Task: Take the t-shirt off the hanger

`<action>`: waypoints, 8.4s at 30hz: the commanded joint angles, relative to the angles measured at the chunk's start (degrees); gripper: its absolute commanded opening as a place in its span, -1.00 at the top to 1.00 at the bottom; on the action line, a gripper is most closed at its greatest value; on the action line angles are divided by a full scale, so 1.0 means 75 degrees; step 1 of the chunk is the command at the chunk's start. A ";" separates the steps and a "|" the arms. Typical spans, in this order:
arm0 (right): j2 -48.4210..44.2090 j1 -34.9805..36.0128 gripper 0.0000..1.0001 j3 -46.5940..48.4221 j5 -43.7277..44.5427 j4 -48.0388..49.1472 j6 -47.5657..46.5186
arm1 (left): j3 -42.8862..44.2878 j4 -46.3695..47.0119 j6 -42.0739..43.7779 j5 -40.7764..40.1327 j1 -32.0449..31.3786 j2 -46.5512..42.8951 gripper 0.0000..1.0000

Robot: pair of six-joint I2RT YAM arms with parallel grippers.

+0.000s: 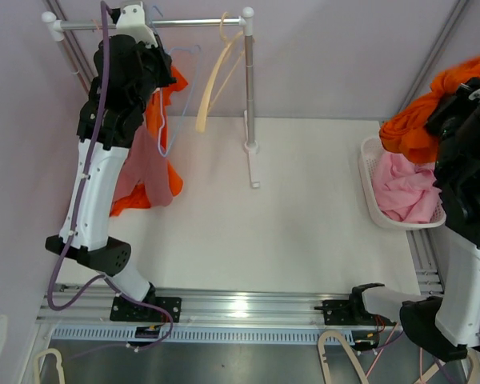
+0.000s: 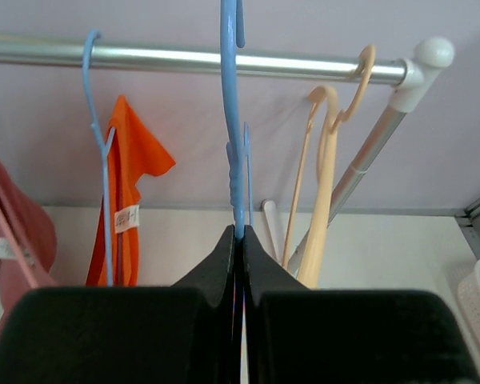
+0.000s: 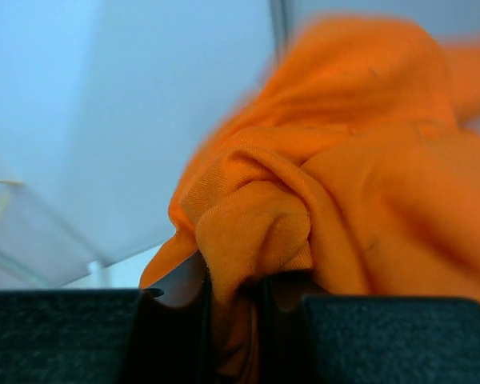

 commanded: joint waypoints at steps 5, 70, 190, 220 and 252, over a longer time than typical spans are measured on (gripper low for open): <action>0.0147 -0.2458 1.00 -0.2050 -0.2253 0.0220 0.0497 | 0.0088 0.1404 0.0176 0.0661 0.0072 0.0611 0.99; 0.0206 -0.3473 -0.99 -0.3939 -0.6182 0.2189 0.3112 | -0.0836 0.2026 0.0247 0.1304 0.0517 0.0087 -0.99; 0.1270 0.7789 -0.99 -0.7526 -0.4448 0.8855 0.0077 | -0.2150 -0.0084 -0.1498 -0.3879 -0.2480 -0.2552 0.99; 0.2151 1.0497 1.00 -0.8134 -0.2842 0.9183 0.0908 | -0.0816 -0.0141 -0.1183 -0.3721 -0.1545 -0.0924 0.99; -0.0720 0.4970 1.00 -0.5795 -0.1177 0.4547 0.0535 | -0.6134 -0.0646 -0.0574 -0.1588 -0.1990 -0.7452 0.99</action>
